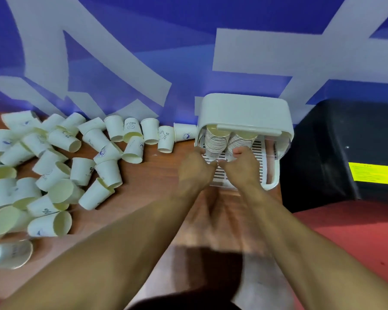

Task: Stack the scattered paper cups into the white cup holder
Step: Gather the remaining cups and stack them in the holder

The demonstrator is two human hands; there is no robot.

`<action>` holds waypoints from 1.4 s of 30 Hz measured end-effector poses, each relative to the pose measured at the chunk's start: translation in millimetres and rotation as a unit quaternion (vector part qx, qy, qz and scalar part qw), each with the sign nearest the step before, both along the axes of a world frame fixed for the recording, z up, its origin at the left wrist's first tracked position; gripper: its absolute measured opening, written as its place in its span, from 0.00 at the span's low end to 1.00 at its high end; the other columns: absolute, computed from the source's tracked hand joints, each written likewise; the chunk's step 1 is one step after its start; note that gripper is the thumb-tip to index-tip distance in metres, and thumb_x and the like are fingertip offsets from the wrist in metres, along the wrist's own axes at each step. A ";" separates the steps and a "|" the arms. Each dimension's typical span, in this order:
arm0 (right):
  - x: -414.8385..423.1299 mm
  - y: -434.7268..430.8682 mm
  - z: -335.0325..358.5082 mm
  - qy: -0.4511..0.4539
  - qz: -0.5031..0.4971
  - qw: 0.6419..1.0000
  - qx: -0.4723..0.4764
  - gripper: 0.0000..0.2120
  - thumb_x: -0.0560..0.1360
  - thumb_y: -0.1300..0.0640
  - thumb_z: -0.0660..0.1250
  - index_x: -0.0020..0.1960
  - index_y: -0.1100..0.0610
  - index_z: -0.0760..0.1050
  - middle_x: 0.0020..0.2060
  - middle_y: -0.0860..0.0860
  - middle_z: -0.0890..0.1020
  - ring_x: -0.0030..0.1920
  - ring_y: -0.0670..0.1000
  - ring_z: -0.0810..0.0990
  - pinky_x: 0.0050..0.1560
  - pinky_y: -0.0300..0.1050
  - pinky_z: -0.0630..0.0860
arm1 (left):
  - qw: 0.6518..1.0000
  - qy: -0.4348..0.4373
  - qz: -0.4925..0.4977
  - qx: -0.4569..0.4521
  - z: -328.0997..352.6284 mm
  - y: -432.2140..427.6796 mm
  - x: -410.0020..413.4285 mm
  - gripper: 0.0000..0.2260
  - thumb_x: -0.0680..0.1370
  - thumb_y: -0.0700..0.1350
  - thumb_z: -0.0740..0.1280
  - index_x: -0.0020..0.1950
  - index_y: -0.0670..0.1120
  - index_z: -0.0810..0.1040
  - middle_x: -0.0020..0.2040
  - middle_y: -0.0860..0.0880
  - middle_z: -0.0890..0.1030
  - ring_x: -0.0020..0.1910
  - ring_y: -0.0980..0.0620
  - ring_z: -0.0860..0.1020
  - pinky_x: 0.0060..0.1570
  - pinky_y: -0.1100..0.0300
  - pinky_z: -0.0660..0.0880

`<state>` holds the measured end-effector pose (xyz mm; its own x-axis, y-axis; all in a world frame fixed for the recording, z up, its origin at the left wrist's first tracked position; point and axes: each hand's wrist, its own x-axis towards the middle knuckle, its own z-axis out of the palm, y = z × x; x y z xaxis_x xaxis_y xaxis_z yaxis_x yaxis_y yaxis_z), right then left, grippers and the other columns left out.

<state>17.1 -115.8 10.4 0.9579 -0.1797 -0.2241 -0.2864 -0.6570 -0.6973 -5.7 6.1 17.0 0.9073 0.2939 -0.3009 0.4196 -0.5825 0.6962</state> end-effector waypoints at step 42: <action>-188.4 393.3 -38.5 -0.072 0.447 0.880 -0.142 0.17 0.71 0.60 0.68 0.60 0.58 0.73 0.59 0.53 0.74 0.54 0.54 0.76 0.51 0.50 0.75 | 0.956 0.033 -0.076 0.282 -80.6 369.5 -261.2 0.17 0.77 0.51 0.63 0.66 0.55 0.75 0.73 0.49 0.67 0.69 0.42 0.64 0.60 0.47 0.64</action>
<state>-171.3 277.5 -28.1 0.7592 0.6317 -0.1567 0.5116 -0.7280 -0.4563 -266.9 375.5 -63.6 0.9367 0.2933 -0.1913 0.3330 -0.9149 0.2281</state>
